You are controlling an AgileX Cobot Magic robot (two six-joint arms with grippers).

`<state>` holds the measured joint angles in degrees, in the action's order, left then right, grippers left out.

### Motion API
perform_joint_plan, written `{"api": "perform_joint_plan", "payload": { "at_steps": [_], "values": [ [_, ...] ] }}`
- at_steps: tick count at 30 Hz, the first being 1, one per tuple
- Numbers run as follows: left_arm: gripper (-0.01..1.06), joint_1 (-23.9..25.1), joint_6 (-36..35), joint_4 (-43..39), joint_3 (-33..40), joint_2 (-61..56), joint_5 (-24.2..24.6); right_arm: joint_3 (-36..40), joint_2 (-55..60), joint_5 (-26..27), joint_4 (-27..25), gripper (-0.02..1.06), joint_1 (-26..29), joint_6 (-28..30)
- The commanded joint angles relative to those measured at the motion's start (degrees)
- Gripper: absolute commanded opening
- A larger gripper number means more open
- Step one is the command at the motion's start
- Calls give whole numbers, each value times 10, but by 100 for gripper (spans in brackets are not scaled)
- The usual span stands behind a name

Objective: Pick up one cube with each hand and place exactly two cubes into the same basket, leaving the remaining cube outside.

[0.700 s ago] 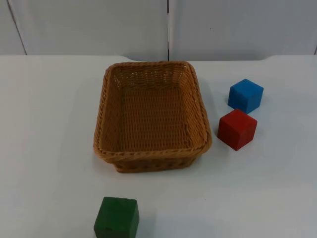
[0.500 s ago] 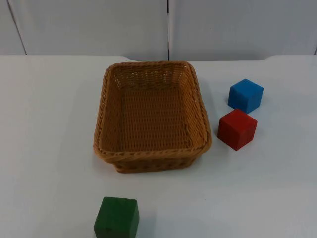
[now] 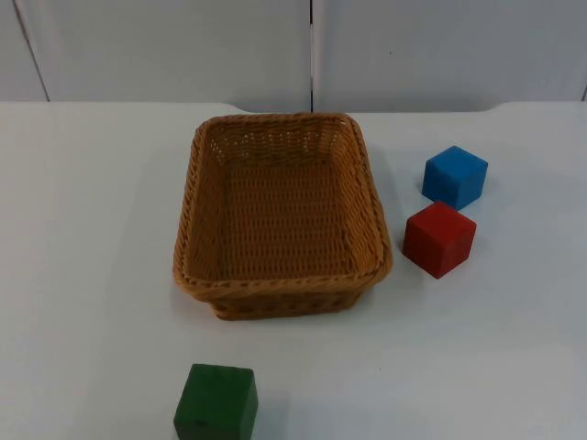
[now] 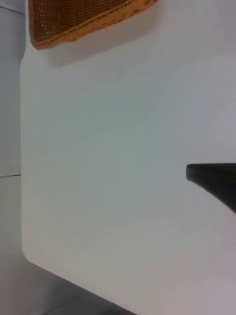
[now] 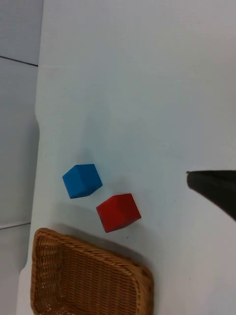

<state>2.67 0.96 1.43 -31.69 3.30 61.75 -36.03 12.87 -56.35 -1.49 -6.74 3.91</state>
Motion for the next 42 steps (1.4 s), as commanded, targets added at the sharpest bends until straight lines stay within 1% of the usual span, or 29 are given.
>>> {"api": "perform_joint_plan", "payload": {
  "at_steps": [1, 5, 11, 14, 21, 27, 29, 33, 36, 42],
  "values": [
    [105, 2, -2, 11, -9, 26, -9, -5, 20, 16, -1, 105, 2, 6],
    [105, 2, -2, 24, -24, 76, -11, -5, 64, 38, -2, 105, 2, 6],
    [105, 2, -2, 35, -40, 122, -11, -19, 110, 41, -6, 105, 2, 6],
    [105, 2, -2, 37, -58, 152, -11, -39, 144, 42, -16, 105, 2, 6],
    [105, 2, -2, 36, -99, 214, -11, -88, 212, 48, -23, 105, 2, 6],
    [105, 2, 0, 36, -109, 250, -12, -127, 262, 58, -23, 105, 2, 11],
    [105, 2, 2, 39, -109, 271, -12, -156, 296, 60, -23, 105, 2, 19],
    [105, 2, 3, 41, -109, 294, -13, -183, 338, 69, -23, 105, 2, 27],
    [105, 2, 7, 41, -109, 316, -21, -208, 385, 73, -24, 105, 2, 42],
    [105, 2, 17, 44, -109, 352, -36, -242, 457, 75, -36, 105, 2, 47]
  ]
}}
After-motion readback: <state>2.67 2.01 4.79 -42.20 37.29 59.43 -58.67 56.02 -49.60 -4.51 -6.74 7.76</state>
